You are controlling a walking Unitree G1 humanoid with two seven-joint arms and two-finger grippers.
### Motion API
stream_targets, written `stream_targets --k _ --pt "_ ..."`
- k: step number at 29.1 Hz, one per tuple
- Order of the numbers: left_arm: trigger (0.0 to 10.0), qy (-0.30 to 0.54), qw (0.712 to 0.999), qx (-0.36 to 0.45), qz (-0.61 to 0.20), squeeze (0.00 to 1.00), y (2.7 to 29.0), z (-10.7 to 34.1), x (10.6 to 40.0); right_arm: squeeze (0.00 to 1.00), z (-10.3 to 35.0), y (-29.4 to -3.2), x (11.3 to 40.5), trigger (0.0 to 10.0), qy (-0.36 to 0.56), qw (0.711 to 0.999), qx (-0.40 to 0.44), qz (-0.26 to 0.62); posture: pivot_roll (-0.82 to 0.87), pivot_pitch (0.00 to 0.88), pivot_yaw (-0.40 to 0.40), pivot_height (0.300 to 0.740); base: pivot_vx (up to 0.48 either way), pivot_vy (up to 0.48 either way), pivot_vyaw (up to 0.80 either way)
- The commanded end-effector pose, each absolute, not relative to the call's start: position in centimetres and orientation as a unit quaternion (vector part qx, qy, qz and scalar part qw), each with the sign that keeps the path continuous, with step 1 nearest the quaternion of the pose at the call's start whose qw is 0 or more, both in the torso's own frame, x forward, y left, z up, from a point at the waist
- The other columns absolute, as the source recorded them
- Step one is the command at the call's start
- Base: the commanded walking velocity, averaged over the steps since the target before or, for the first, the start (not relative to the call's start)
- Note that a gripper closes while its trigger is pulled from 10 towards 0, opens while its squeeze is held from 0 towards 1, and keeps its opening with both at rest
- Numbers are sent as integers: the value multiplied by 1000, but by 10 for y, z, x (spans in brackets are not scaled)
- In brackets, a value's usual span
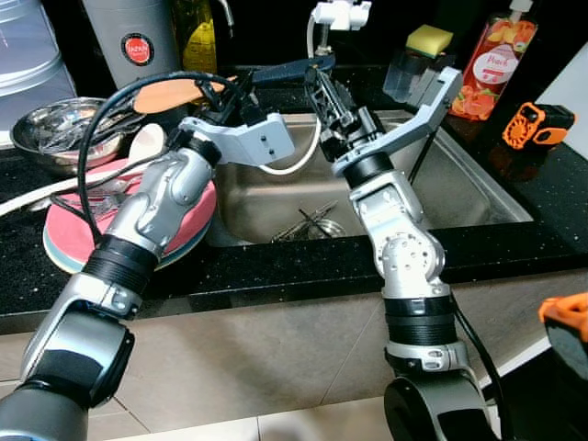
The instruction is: Kitchen organization
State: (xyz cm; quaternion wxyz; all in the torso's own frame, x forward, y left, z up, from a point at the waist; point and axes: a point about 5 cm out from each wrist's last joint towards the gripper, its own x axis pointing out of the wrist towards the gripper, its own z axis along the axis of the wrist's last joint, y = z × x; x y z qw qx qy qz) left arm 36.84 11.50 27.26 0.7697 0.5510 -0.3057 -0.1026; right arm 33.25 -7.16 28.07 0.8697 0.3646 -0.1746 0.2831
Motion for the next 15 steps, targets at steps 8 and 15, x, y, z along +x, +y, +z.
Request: stream_targets --k 8,15 --pt "10000 -316 740 568 -171 0 91 262 364 0 287 -62 338 10000 -146 849 422 283 209 0 -50 740 0 0 0" --pt "10000 -322 739 569 -166 0 90 265 366 0 283 -61 340 0 -122 845 436 286 207 0 -50 740 0 0 0"
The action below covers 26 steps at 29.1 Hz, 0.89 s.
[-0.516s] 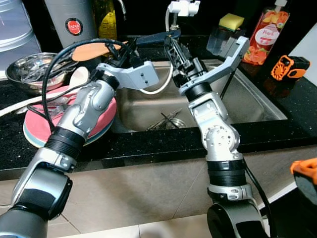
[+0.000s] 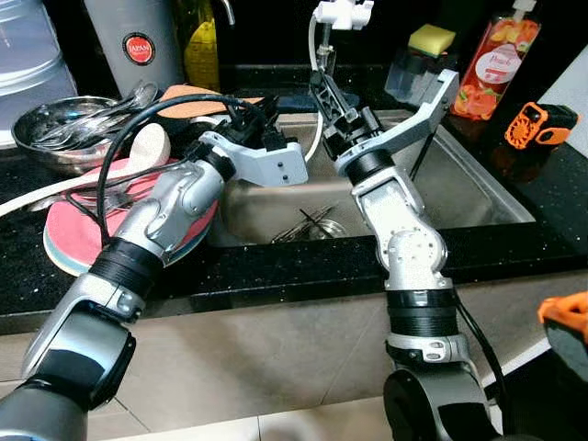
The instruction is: Kitchen organization
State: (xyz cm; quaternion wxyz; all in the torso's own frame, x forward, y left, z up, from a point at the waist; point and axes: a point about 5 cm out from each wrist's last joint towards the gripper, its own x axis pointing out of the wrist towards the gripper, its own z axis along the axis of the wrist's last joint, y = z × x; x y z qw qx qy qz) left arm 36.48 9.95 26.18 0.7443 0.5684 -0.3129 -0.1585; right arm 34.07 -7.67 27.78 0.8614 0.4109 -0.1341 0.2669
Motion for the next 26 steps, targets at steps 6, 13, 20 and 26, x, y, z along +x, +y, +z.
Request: stream_targets --k 6,13,20,26 --pt "10000 -329 735 572 -156 0 91 270 367 0 282 -62 342 0 -112 841 446 284 208 0 -51 740 0 0 0" --pt "10000 -367 723 573 -117 0 92 283 363 0 278 -59 340 0 -100 843 437 297 212 0 -55 740 0 0 0" --pt "10000 -361 727 570 -125 12 92 279 364 0 279 -61 340 0 -105 834 454 295 217 0 -58 740 0 0 0" --pt "10000 -365 734 558 -129 1000 90 279 364 0 280 -64 341 0 -108 834 457 289 217 0 -58 740 0 0 0"
